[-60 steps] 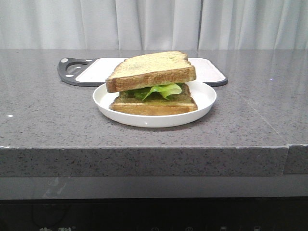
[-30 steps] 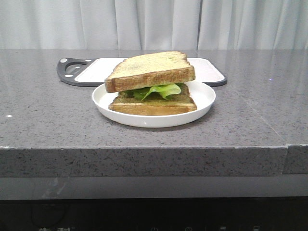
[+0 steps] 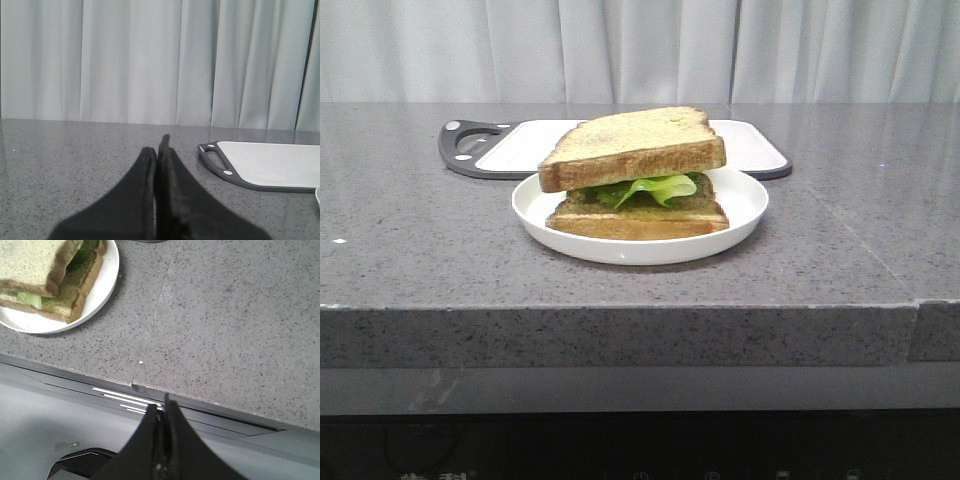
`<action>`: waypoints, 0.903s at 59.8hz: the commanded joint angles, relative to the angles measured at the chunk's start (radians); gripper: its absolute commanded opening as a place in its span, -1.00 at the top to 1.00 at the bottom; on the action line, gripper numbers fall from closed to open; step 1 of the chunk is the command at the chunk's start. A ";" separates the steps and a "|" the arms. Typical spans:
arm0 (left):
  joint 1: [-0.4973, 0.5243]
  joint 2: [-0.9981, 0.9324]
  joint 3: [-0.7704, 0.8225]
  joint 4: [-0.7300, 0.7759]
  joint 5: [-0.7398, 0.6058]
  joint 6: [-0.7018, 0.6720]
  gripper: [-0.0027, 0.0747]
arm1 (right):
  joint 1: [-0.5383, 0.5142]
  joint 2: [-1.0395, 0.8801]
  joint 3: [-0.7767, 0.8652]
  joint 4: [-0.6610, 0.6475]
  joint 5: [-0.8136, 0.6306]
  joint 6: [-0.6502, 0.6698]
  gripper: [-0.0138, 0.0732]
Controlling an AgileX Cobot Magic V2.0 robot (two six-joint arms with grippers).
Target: Left arm grabs bread, right arm adds lettuce
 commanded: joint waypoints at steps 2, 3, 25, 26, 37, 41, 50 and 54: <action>0.003 -0.020 0.005 0.000 -0.081 -0.008 0.98 | -0.002 -0.003 -0.031 -0.002 -0.052 -0.001 0.95; 0.003 -0.020 0.005 0.000 -0.081 -0.008 0.98 | -0.002 -0.003 -0.031 -0.002 -0.052 -0.001 0.95; 0.003 -0.020 0.005 0.000 -0.081 -0.008 0.98 | -0.002 -0.003 -0.031 -0.002 -0.052 -0.001 0.95; 0.003 -0.020 0.005 0.000 -0.081 -0.008 0.98 | -0.002 -0.003 -0.031 -0.002 -0.052 -0.001 0.95; 0.003 -0.020 0.005 0.000 -0.081 -0.008 0.98 | -0.002 -0.003 -0.031 -0.002 -0.052 -0.001 0.95; 0.003 -0.020 0.005 0.000 -0.081 -0.008 0.98 | -0.002 -0.003 -0.031 -0.002 -0.052 -0.001 0.95; 0.003 -0.020 0.005 0.000 -0.081 -0.008 0.98 | -0.003 -0.013 -0.021 -0.034 -0.095 -0.011 0.95; 0.003 -0.020 0.005 0.000 -0.081 -0.008 0.98 | -0.003 -0.050 0.031 -0.078 -0.206 -0.012 0.95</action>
